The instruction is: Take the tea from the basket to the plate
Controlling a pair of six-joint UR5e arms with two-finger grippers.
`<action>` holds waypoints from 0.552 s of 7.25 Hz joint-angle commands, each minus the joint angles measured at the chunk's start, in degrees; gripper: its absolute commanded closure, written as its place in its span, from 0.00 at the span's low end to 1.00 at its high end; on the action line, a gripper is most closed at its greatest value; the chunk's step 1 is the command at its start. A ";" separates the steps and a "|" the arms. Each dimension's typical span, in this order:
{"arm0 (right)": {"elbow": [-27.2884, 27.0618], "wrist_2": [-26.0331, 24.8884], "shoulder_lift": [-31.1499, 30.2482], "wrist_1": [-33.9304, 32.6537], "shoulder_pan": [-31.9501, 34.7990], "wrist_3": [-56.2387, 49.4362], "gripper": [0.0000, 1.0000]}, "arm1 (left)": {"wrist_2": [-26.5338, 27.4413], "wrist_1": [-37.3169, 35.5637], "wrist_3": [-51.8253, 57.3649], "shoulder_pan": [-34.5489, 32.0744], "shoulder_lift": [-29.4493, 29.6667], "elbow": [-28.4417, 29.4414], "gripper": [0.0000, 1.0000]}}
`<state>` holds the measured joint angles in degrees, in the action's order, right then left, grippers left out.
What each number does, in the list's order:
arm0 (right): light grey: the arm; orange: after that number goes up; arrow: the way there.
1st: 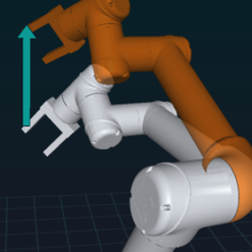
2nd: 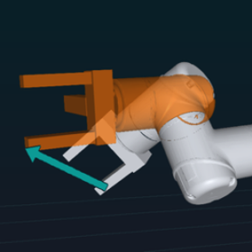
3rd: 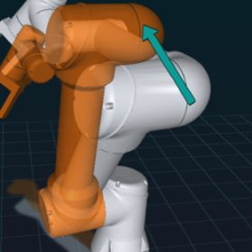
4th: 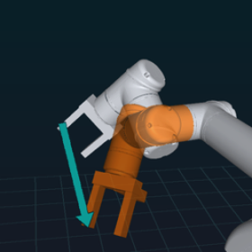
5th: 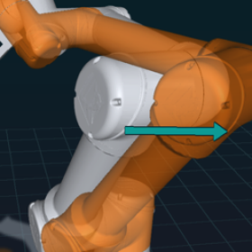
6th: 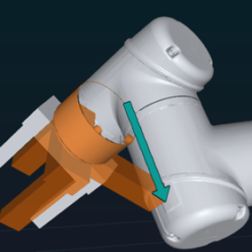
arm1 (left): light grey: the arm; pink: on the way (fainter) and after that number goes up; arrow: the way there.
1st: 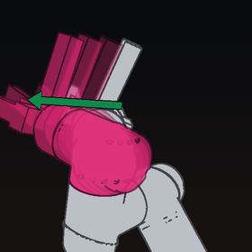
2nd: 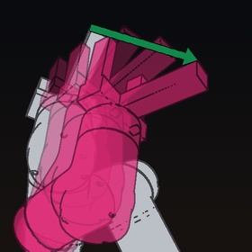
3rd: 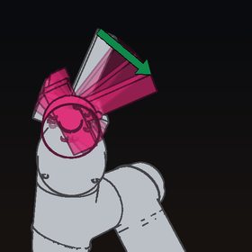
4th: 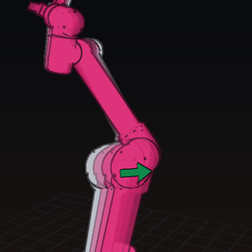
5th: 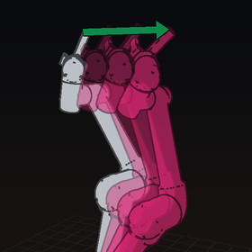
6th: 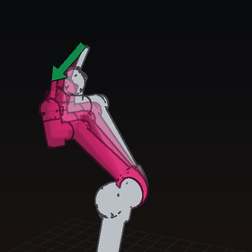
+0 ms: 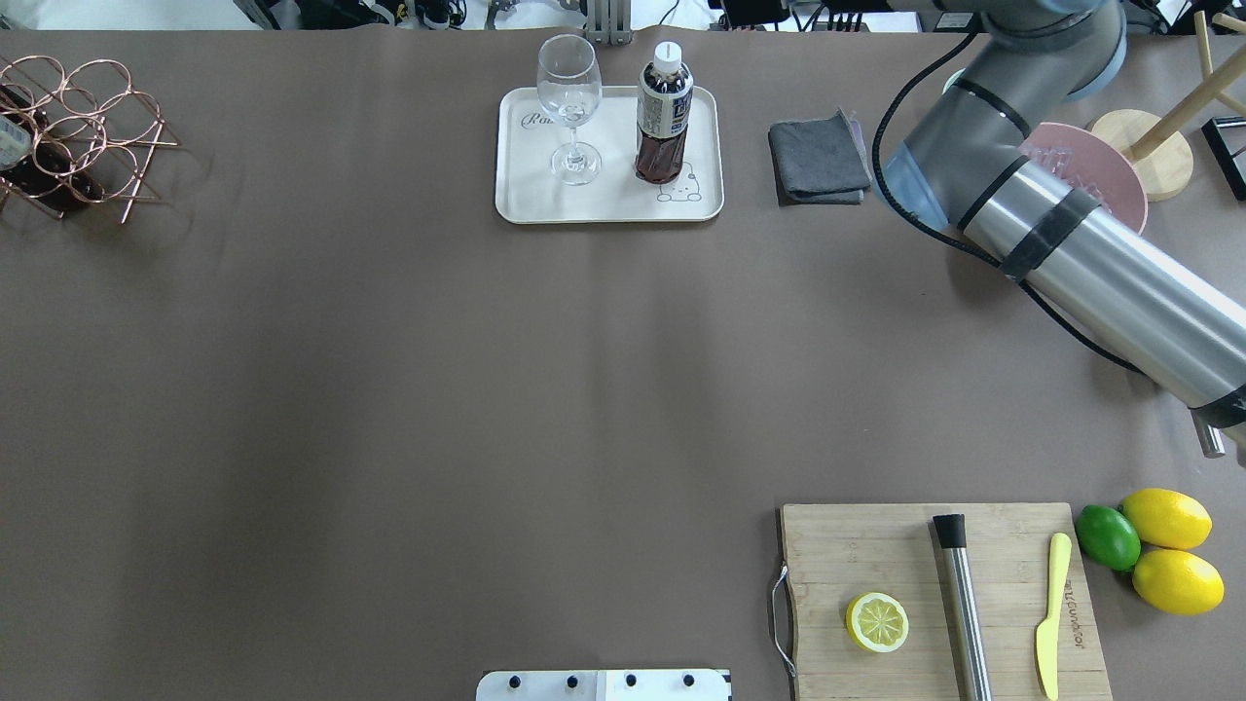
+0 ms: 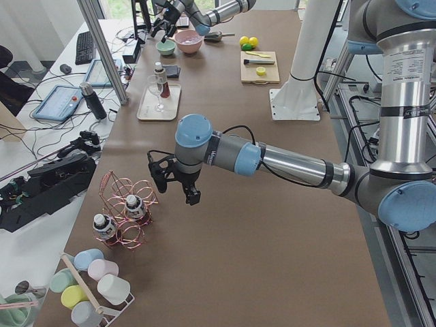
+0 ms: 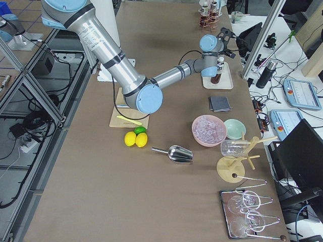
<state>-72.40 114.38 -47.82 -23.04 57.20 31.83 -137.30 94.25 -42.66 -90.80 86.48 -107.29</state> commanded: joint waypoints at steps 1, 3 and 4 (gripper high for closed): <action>-7.89 20.46 -3.92 -16.09 3.79 0.07 0.00 | -0.51 -0.12 15.19 3.78 -6.14 -0.91 0.04; -9.77 30.25 -6.92 -29.81 3.71 2.25 0.00 | 0.19 -0.03 22.22 5.46 -7.64 1.02 0.04; -12.47 30.46 -11.20 -29.70 3.79 2.44 0.00 | 0.10 0.06 26.44 4.51 -8.60 1.03 0.03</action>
<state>-81.68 141.15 -53.70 -48.08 60.88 33.05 -137.27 94.21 -23.43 -85.92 79.36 -107.00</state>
